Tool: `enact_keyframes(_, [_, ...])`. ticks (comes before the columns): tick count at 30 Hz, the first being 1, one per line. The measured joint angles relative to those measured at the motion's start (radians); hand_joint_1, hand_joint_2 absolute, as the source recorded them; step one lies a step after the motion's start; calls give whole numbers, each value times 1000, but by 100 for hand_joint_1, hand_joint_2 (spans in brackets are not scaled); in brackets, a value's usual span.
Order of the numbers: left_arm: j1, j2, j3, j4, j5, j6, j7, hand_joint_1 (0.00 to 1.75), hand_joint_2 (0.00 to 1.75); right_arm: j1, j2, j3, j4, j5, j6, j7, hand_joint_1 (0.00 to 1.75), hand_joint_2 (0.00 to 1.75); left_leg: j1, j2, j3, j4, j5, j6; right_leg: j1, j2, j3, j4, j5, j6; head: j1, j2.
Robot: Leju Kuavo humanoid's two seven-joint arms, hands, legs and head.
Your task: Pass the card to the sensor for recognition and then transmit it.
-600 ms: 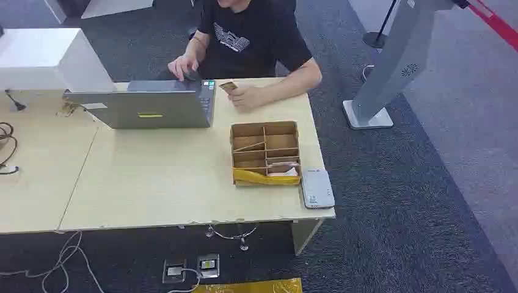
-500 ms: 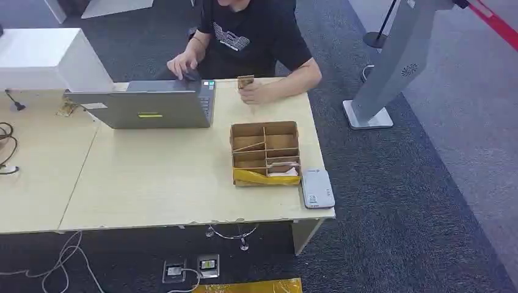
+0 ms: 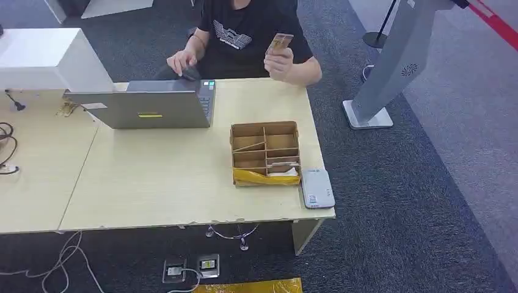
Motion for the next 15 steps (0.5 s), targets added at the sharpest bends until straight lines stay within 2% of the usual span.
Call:
enact_keyframes(5, [0, 0, 0, 0, 0, 0, 0, 0, 0, 0, 5, 0, -6, 4, 0, 8, 0, 0, 0, 0, 0, 0, 0, 0, 0, 0, 0, 0, 0, 0, 0, 0])
enact_keyframes(7, [0, 0, 1, 4, 0, 0, -3, 0, 0, 3, 27, -6, -59, 23, 0, 73, 0, 0, 0, 0, 0, 0, 0, 0, 0, 0, 0, 0, 0, 0, 0, 0])
enact_keyframes(9, [0, 0, 1, 5, 0, -3, -5, 0, 0, 3, 37, -6, -76, 34, 0, 87, 0, 0, 0, 0, 0, 0, 0, 0, 0, 0, 0, 0, 0, 0, 0, 0])
enact_keyframes(12, [0, 0, 1, 5, 0, -2, -5, 0, 0, 7, 48, -6, -118, 22, -1, 59, 0, 0, 0, 0, 0, 0, 0, 0, 0, 0, 0, 0, 0, 0, -1, 0])
enact_keyframes(15, [0, 0, 1, 5, 1, 0, -8, 0, 0, 12, 54, -6, -157, -3, -1, -3, 0, 0, 0, 0, 0, 0, 0, 0, 0, 0, 0, 0, 0, 0, 0, 0])
